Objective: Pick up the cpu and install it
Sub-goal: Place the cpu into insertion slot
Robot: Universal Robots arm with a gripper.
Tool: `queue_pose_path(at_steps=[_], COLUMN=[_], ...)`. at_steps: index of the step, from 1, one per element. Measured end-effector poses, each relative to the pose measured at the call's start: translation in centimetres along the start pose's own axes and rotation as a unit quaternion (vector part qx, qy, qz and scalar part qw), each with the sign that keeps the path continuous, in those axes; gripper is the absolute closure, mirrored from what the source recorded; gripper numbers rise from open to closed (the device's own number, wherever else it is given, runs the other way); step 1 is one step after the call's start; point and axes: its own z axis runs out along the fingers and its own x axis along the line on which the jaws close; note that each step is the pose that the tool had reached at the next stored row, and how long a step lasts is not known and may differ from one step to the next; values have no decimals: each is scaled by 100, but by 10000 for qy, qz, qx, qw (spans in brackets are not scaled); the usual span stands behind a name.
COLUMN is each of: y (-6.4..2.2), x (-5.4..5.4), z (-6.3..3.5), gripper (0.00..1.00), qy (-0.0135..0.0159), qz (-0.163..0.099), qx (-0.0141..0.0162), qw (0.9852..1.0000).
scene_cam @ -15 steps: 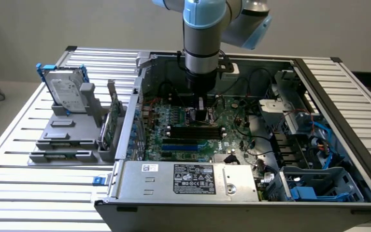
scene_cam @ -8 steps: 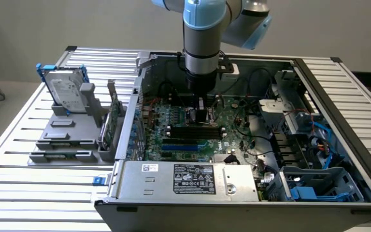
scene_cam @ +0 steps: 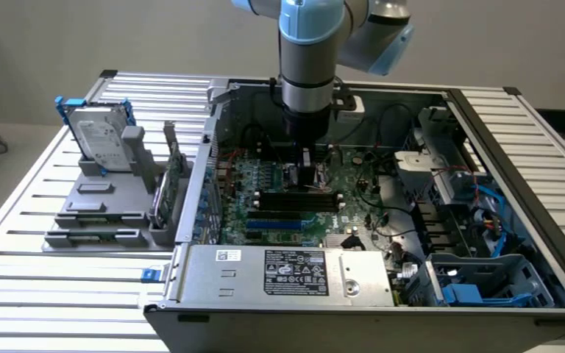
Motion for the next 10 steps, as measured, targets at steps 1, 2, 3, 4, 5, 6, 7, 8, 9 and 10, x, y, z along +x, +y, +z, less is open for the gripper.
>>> queue_pose_path(at_steps=[1,2,3,4,5,6,7,8,9,10], y=[1,2,2,3,5,6,7,8,9,11], x=[0,1,1,2,3,3,4,4,5,5], z=[-12,-26,-40,-56,-73,-90,-108,-122,-135,-147], gripper=[31,31,31,31,31,31,31,34,34,40], qy=[0,-1,-1,0,0,0,0,0,0,0], qz=[0,0,0,0,0,0,0,0,-1,-1], qx=[0,0,0,0,0,0,0,0,0,0], qw=[10000,10000,10000,10000,10000,10000,10000,10000,10000,10000])
